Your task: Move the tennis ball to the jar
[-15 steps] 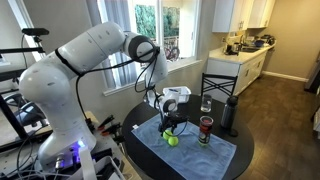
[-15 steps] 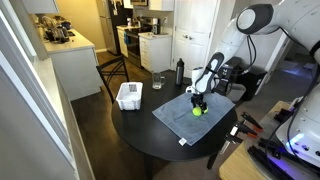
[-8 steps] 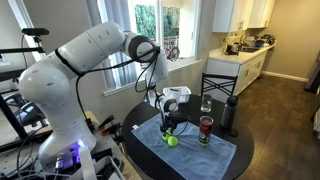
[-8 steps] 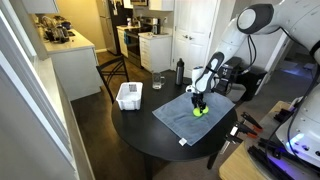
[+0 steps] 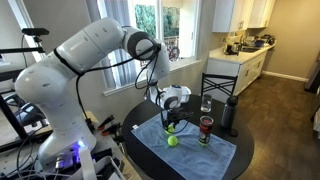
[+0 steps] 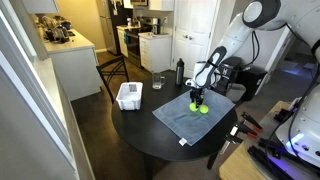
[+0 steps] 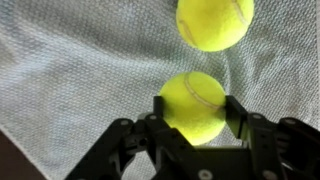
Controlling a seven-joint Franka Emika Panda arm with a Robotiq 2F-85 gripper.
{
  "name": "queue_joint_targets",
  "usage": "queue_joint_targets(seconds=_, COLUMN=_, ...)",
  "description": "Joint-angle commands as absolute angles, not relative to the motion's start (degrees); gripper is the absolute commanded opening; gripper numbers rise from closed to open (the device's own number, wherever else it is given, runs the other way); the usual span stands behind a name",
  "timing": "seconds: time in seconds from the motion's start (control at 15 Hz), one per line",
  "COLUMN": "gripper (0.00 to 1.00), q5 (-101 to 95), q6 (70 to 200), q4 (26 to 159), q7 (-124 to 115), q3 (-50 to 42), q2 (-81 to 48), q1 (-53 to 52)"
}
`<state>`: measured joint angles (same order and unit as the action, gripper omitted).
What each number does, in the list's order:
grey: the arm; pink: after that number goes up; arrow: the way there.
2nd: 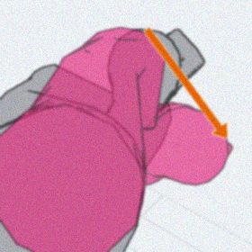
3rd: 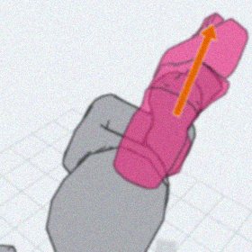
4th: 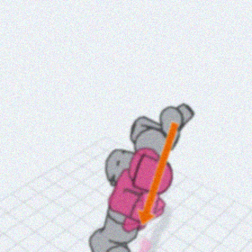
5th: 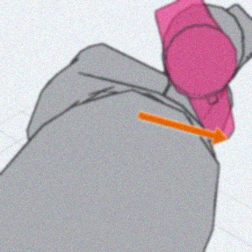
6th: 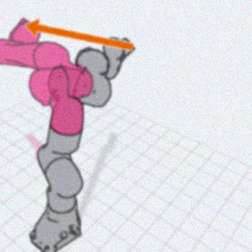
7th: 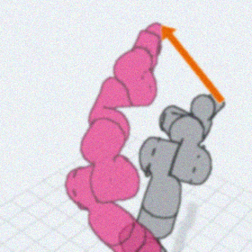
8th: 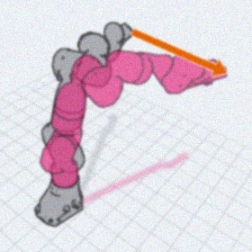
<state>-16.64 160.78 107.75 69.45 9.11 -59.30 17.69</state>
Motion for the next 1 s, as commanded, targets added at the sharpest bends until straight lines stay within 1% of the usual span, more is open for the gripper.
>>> queue_joint_targets(seconds=0.0, gripper=0.37, q5=-14.12, q6=167.12, q4=114.82, q7=69.79, q3=11.07, q2=-51.89, q1=21.48)
queue_joint_targets(seconds=0.4, gripper=0.37, q5=-14.72, q6=173.00, q4=117.00, q7=64.20, q3=5.53, q2=-45.94, q1=19.38)
queue_joint_targets(seconds=0.93, gripper=0.37, q5=-15.26, q6=177.50, q4=118.18, q7=58.37, q3=3.06, q2=-40.08, q1=19.90)
